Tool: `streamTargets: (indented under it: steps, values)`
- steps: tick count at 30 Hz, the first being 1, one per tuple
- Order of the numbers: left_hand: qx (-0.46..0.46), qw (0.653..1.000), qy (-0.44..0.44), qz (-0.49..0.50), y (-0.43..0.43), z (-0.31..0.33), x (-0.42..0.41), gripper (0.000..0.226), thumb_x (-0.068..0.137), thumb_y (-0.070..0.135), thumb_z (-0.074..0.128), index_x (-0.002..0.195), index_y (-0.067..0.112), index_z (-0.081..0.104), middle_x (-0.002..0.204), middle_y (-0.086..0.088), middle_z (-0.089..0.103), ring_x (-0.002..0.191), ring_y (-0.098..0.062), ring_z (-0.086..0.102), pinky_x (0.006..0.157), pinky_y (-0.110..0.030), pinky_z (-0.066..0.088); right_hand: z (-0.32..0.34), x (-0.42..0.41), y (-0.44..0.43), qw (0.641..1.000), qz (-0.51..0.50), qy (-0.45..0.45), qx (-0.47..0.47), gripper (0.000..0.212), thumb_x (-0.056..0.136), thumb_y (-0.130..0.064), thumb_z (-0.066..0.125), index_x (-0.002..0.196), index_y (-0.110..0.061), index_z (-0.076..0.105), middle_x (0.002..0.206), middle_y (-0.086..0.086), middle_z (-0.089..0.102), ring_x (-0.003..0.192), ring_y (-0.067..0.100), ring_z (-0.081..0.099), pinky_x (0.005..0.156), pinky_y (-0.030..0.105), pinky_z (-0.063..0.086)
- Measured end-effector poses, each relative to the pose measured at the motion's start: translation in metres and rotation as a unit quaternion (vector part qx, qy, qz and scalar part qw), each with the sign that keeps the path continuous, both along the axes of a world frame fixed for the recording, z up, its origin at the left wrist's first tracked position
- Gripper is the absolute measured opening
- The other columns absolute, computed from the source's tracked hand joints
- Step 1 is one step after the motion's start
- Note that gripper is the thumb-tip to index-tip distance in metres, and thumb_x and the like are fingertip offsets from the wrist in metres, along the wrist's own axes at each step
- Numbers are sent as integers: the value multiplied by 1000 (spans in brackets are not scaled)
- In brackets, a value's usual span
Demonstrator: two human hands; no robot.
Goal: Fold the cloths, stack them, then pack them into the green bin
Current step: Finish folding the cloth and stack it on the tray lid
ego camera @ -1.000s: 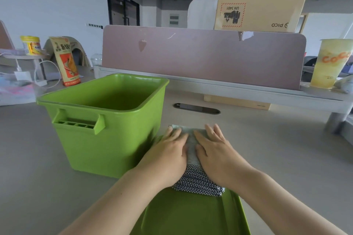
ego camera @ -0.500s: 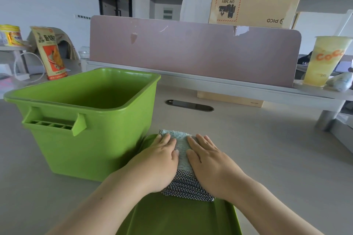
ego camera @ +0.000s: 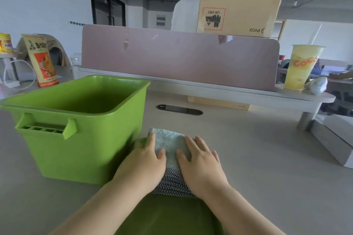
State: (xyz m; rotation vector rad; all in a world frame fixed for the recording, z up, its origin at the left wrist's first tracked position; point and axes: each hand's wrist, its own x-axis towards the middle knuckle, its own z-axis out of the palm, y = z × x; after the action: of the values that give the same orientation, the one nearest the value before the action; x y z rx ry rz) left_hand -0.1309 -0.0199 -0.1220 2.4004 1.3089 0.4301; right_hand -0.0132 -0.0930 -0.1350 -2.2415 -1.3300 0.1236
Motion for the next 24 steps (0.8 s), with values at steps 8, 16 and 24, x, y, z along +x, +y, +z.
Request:
streamTargets:
  steps: [8,16,24]
  values:
    - [-39,993,-113,3,-1,12,-10,61,92,45,48,147,36,23,59,12,46,51,-7,58,48,-26,47,11,-9,-5,997,-71,7,-9,60,95,-42,23,149,-16,20,71,-3,66,94,18,64,120,45,-5]
    - [-71,976,-206,16,0,15,-8,58,87,41,59,137,41,32,62,5,59,46,-7,57,46,-25,44,18,-5,-7,991,-57,117,40,58,94,-36,34,148,-18,23,80,-3,63,90,15,50,114,46,28]
    - [-188,936,-296,40,5,12,-7,71,77,25,76,137,34,37,88,17,53,73,-2,55,58,-22,40,22,-4,-6,965,-33,244,93,50,86,-28,48,135,-28,36,87,-6,60,73,17,63,53,24,43]
